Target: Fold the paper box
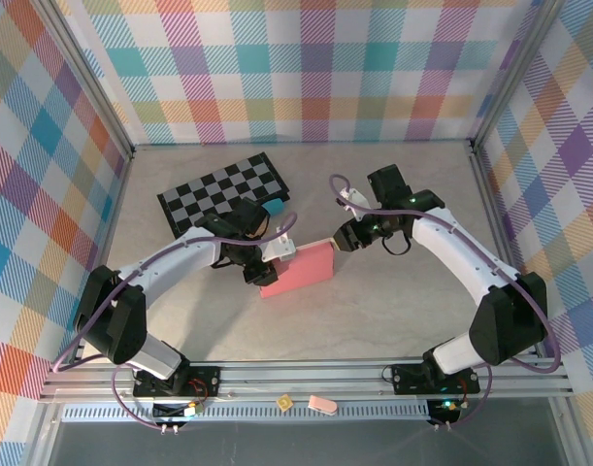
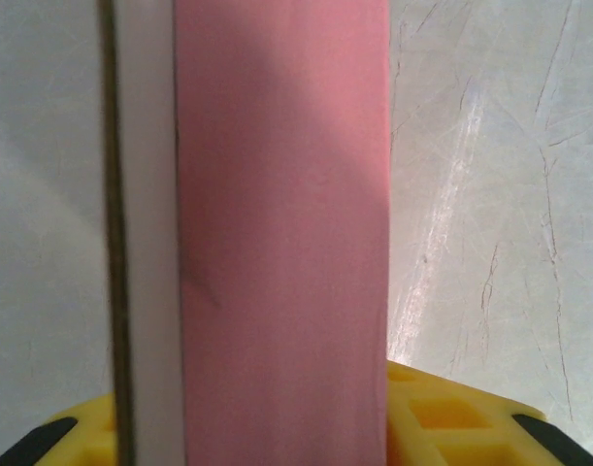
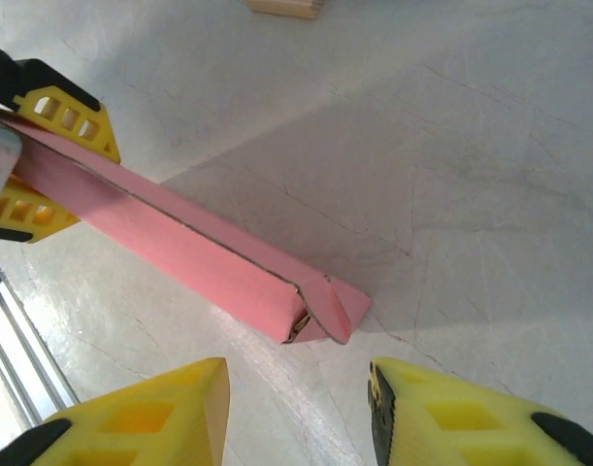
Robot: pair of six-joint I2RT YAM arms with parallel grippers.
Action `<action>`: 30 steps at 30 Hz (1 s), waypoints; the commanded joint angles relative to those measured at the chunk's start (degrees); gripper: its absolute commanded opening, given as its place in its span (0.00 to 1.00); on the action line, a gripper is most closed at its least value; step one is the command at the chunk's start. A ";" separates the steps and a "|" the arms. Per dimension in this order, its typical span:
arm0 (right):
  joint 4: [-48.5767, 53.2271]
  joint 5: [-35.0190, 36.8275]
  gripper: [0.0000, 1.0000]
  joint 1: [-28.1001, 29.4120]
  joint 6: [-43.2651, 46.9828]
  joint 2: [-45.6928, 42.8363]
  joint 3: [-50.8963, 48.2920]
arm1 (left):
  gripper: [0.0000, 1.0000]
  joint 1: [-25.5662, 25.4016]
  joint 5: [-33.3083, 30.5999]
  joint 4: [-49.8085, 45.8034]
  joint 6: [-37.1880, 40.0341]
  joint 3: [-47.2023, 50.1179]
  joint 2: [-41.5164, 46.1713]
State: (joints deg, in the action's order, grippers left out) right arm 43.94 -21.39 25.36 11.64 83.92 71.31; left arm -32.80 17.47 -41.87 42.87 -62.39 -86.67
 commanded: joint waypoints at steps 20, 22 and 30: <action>2.43 0.60 0.35 2.02 2.69 6.87 5.01 | 0.40 0.54 -0.30 -0.39 -0.78 -2.03 -1.48; 2.35 0.82 0.31 1.96 2.68 7.05 5.05 | 0.40 0.54 -0.33 -0.41 -0.85 -2.20 -1.61; 2.15 2.49 0.25 2.30 2.51 7.71 5.40 | 0.40 0.54 -0.48 -0.34 -0.90 -2.56 -1.92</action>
State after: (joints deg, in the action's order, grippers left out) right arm 45.54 -19.29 27.09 12.99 90.89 75.16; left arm -32.80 16.86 -41.85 42.19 -63.66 -87.70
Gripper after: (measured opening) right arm 0.258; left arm 0.401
